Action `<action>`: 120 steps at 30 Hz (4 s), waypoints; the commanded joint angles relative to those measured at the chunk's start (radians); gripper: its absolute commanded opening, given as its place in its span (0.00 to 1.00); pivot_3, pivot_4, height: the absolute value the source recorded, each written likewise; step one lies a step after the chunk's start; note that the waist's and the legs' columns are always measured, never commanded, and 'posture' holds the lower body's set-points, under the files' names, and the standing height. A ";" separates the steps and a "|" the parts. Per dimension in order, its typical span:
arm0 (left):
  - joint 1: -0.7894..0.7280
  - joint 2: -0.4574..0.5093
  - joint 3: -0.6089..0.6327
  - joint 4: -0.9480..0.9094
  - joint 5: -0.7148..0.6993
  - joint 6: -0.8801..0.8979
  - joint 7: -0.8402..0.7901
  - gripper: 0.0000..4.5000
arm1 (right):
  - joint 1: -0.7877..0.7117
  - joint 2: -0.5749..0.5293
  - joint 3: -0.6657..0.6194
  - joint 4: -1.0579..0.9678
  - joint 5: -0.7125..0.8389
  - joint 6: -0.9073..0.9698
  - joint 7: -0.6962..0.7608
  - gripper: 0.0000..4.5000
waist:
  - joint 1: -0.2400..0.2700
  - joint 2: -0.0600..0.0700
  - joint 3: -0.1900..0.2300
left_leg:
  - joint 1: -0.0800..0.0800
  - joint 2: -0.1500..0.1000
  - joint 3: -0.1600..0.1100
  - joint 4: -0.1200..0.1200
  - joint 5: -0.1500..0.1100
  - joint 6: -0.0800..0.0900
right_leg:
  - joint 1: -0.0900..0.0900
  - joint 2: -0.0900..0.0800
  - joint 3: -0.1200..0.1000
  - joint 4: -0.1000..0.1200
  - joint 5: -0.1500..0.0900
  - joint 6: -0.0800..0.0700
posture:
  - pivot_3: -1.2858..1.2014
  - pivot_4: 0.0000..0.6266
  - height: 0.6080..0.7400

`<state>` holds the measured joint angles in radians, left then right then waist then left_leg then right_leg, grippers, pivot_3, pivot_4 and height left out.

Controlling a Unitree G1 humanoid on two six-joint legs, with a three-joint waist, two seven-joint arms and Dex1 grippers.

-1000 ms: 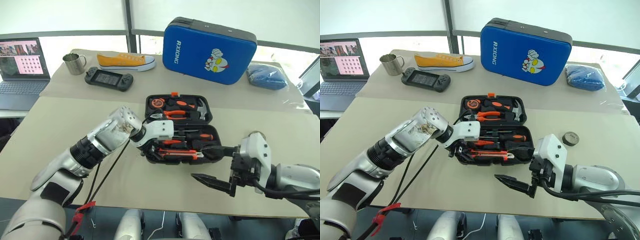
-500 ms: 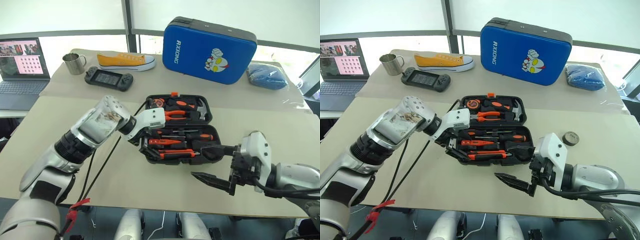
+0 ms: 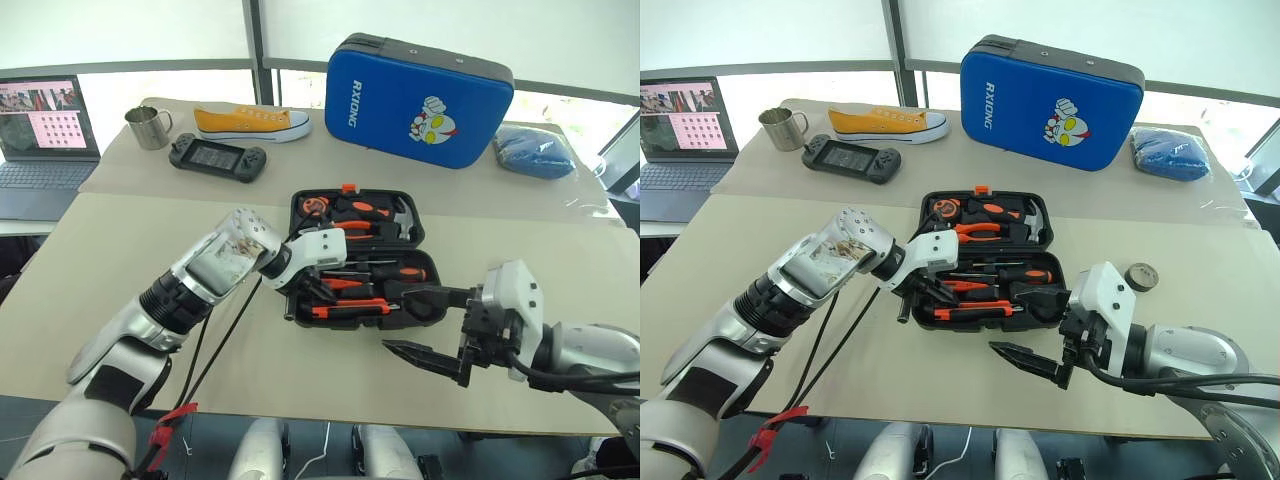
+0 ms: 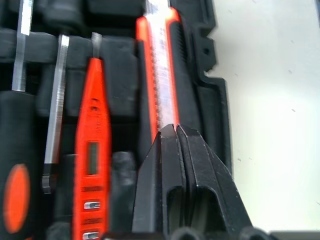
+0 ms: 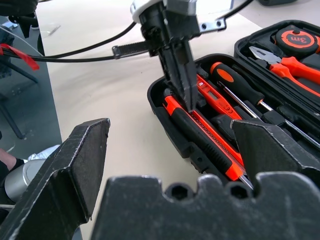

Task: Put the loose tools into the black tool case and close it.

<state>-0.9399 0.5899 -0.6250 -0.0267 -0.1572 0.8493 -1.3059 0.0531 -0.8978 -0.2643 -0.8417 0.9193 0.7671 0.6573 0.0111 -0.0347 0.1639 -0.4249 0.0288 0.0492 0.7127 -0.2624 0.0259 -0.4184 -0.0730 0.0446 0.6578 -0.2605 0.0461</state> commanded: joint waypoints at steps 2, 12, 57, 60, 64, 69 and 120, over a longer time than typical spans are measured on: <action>-0.006 0.000 -0.024 -0.020 0.018 -0.027 -0.021 0.01 | 0.004 -0.010 -0.043 -0.030 0.023 -0.004 -0.018 1.00 | 0.000 0.000 0.000 | 0.000 0.000 0.000 0.000 0.000 0.000 | 0.000 0.000 0.000 0.000 0.000 0.000 | 0.52 0.24 1.00; 0.050 0.004 -0.137 0.025 0.183 -0.240 -0.006 0.01 | -0.003 -0.010 -0.035 -0.026 0.033 -0.002 -0.037 1.00 | 0.001 0.000 0.000 | 0.003 0.000 0.000 0.000 0.000 0.000 | 0.004 0.000 0.000 -0.001 0.000 0.000 | 0.52 0.24 1.00; 0.379 0.165 0.782 -0.426 -0.488 -0.079 0.155 1.00 | -0.173 -0.147 -0.031 0.872 -0.494 -0.201 0.231 1.00 | -0.027 0.009 -0.003 | 0.014 0.001 0.004 -0.005 -0.002 0.003 | 0.015 0.001 0.003 -0.010 0.002 0.001 | 0.52 0.24 1.00; 0.392 0.167 0.777 -0.437 -0.489 -0.136 0.160 1.00 | -0.323 -0.119 0.091 1.010 -0.581 -0.227 0.225 1.00 | -0.025 0.009 -0.003 | 0.013 0.001 0.005 -0.005 -0.002 0.002 | 0.015 0.000 0.004 -0.010 0.002 0.001 | 0.52 0.24 1.00; 0.384 0.183 0.780 -0.436 -0.530 -0.114 0.179 1.00 | -0.471 -0.070 0.199 1.195 -0.682 -0.284 0.219 1.00 | -0.018 0.009 -0.003 | 0.013 0.000 0.006 -0.006 -0.002 0.002 | 0.014 -0.001 0.003 -0.011 0.002 0.002 | 0.52 0.24 1.00; 0.365 0.209 0.785 -0.441 -0.595 -0.066 0.198 1.00 | -0.560 -0.021 0.251 1.324 -0.744 -0.289 0.208 0.94 | -0.019 0.009 -0.003 | 0.011 0.000 0.005 -0.006 -0.002 0.002 | 0.013 -0.001 0.003 -0.011 0.002 0.002 | 0.52 0.24 1.00; 0.398 0.272 0.689 -0.449 -0.576 -0.155 0.176 1.00 | -0.358 -0.062 0.421 0.429 -0.638 -0.087 0.381 0.53 | -0.015 0.010 0.000 | 0.013 0.001 0.005 -0.010 -0.001 0.002 | 0.013 -0.001 0.003 -0.012 0.002 0.002 | 0.52 0.24 1.00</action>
<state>-0.5296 0.8573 0.0558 -0.4567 -0.7282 0.7191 -1.1261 -0.3180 -0.9432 0.1716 -0.3792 0.2589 0.6594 1.0209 -0.0038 -0.0242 0.1634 -0.4123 0.0293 0.0544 0.7026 -0.2638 0.0278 -0.4057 -0.0739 0.0471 0.6454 -0.2582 0.0484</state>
